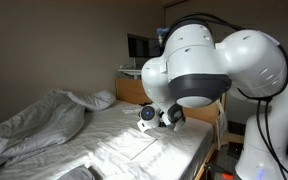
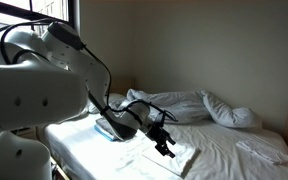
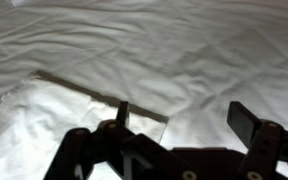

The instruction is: Fold the left white towel in half

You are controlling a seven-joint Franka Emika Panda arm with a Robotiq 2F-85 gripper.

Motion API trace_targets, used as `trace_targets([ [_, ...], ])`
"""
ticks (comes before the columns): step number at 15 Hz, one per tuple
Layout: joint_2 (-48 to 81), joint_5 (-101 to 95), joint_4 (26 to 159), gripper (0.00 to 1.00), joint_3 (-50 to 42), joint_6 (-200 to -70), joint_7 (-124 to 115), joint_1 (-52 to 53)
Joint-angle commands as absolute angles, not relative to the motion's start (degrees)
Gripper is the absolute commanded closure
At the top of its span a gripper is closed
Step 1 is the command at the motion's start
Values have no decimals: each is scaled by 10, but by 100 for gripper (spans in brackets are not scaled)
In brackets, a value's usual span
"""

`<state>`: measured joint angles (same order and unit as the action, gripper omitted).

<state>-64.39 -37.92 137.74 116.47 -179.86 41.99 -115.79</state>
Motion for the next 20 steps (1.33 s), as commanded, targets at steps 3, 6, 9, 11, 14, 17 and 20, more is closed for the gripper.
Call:
trace_targets([
  [3,-646,-388,1374,0,1166,-1795,413,-1156],
  [6,-616,-422,1359,0,1233,-1800,471,-1225],
  [9,-618,-443,1350,0,1277,-1845,489,-1272],
  [11,-612,-461,1346,0,1303,-1876,501,-1311],
  [14,-612,-482,1337,0,1325,-1947,483,-1359],
  [17,-600,-489,1322,0,1327,-2010,447,-1379],
  [20,-551,-411,1303,0,1367,-1994,500,-1403],
])
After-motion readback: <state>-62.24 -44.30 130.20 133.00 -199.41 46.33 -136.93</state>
